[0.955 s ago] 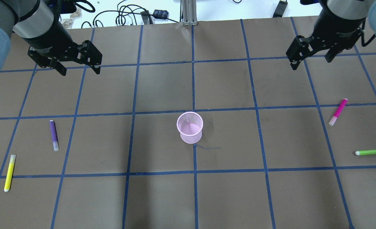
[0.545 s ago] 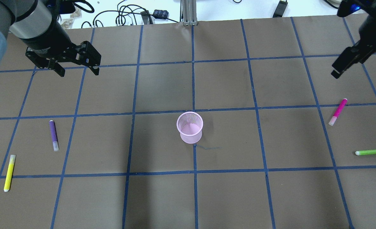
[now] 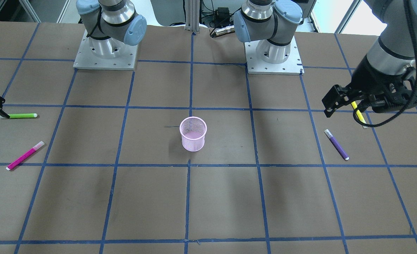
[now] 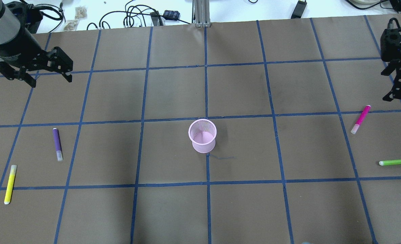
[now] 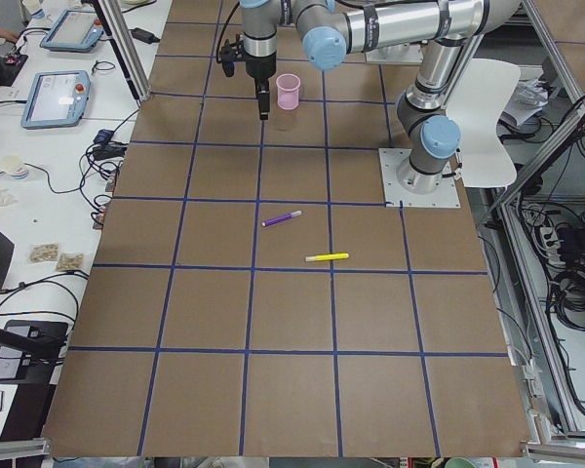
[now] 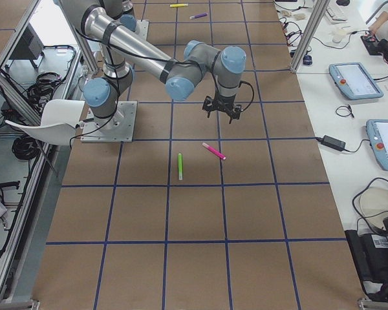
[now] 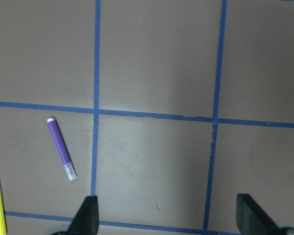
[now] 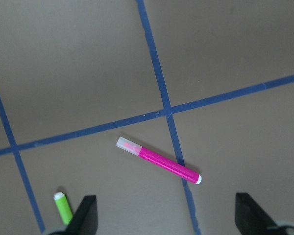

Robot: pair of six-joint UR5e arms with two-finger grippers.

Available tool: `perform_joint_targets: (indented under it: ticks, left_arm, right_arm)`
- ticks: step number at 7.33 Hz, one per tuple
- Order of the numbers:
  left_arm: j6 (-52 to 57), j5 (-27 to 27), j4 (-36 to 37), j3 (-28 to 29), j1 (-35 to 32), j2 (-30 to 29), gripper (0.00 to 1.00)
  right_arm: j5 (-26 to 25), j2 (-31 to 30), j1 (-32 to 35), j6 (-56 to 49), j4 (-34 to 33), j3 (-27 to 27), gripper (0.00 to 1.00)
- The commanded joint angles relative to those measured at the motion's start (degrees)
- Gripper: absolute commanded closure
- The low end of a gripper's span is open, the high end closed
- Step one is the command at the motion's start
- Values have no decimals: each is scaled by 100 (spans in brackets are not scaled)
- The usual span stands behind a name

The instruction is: Insert purple and pink pens into pink cup

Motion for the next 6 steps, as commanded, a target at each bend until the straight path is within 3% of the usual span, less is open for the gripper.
perform_joint_targets:
  ticks: [1, 3, 6]
  left_arm:
    - [-44, 11, 1160, -694, 791, -413, 0]
    - [-44, 20, 1755, -1198, 1135, -730, 0]
    - [-52, 29, 1825, -1226, 1444, -1380, 0]
  right_arm:
    - [33, 585, -18, -2007, -633, 31, 0]
    - [25, 982, -18, -3494, -837, 48, 0]
    - [-11, 1124, -70, -4835, -2442, 793, 1]
